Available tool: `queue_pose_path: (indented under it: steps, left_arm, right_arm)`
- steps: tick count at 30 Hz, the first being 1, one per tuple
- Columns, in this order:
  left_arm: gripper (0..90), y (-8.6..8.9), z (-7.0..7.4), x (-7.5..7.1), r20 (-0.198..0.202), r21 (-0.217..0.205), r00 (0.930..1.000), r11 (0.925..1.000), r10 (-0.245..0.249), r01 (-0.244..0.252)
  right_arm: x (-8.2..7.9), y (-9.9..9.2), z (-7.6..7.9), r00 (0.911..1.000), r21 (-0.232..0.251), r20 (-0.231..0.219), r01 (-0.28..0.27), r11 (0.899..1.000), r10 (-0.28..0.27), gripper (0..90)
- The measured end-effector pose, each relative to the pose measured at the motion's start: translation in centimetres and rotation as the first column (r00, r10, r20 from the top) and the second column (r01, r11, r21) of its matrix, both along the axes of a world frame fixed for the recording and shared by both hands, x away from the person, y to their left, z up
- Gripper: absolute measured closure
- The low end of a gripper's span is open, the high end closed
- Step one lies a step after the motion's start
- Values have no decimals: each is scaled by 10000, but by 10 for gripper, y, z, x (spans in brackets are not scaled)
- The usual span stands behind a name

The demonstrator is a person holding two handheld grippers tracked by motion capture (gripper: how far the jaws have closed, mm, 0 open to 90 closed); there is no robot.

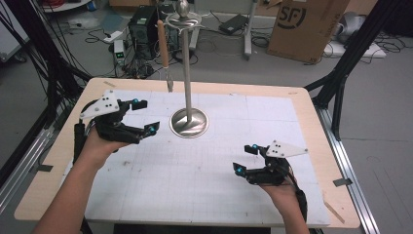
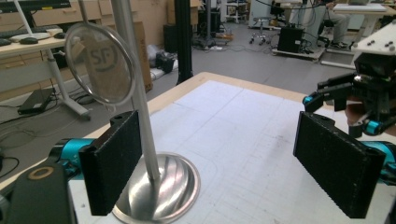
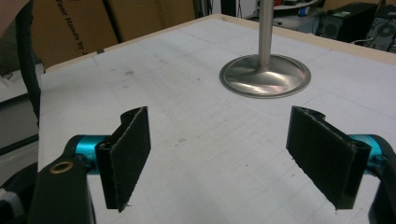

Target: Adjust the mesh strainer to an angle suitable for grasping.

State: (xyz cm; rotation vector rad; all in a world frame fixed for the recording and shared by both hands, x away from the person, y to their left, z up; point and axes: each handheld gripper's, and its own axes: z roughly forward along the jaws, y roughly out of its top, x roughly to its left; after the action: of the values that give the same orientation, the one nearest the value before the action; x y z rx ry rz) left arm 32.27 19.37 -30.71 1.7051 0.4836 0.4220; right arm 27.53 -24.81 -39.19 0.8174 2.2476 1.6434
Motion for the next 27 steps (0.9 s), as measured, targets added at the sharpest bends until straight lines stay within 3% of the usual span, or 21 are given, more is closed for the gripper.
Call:
queue_pose_path:
  steps: [7, 12, 17, 22, 27]
  left_arm:
    - [151, -2, -24, -17, -92, -260, 9998, 9995, 170, -173]
    - [150, -10, -41, -28, -230, -39, 9995, 9998, 212, -213]
    - [150, -15, -56, -37, -375, -79, 9993, 9999, 94, -97]
    - [151, -16, -63, -37, -519, 108, 9985, 9998, 193, -187]
    - [150, -16, -75, -37, -941, 87, 9955, 9999, 87, -80]
  right_arm:
    - [0, 0, -1, 9999, -87, -82, 70, 9999, -71, 207]
    - [1, -2, -2, 10000, -62, -57, 80, 9999, -81, 202]
    - [2, -4, -2, 9999, -24, -75, 122, 9999, -122, 192]
    - [4, -6, -4, 9998, -78, -138, 152, 9999, -154, 185]
    - [6, -6, -7, 9997, -231, -211, 139, 9996, -143, 169]
